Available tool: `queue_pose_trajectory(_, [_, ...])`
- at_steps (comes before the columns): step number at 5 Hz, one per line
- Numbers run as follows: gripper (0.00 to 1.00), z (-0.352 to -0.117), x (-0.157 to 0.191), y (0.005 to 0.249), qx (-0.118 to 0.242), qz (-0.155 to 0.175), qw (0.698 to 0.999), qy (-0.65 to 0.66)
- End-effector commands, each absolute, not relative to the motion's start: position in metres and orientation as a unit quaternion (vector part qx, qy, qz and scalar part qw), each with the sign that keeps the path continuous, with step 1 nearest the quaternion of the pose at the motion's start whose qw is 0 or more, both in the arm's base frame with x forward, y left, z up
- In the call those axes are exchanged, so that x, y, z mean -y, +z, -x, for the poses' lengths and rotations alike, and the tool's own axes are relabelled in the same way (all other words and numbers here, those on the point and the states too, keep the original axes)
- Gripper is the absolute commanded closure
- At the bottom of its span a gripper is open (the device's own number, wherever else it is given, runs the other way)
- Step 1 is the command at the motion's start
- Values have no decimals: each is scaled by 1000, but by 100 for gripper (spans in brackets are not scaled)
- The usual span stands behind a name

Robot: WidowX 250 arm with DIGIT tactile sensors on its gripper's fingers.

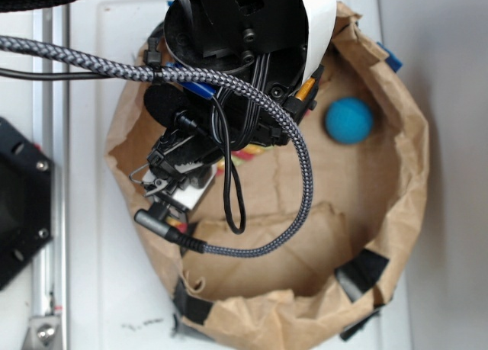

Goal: Grab the blue block.

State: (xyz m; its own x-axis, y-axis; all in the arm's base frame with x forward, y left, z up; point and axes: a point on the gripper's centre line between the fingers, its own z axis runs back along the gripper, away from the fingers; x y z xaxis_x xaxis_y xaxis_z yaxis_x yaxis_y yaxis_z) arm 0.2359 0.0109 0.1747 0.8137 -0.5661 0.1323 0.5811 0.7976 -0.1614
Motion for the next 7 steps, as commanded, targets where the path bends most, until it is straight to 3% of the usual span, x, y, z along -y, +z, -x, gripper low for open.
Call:
queue_pose_trajectory(1, [0, -258, -29, 149, 36, 66, 933, -353])
queue_pose_trajectory(3, [0, -252, -31, 127, 37, 27, 899, -435])
queue_pose_trajectory(5, [0, -255, -43, 82, -3, -8, 873, -487])
queue_pose_trajectory(7, [0, -252, -47, 73, -13, -23, 856, -517])
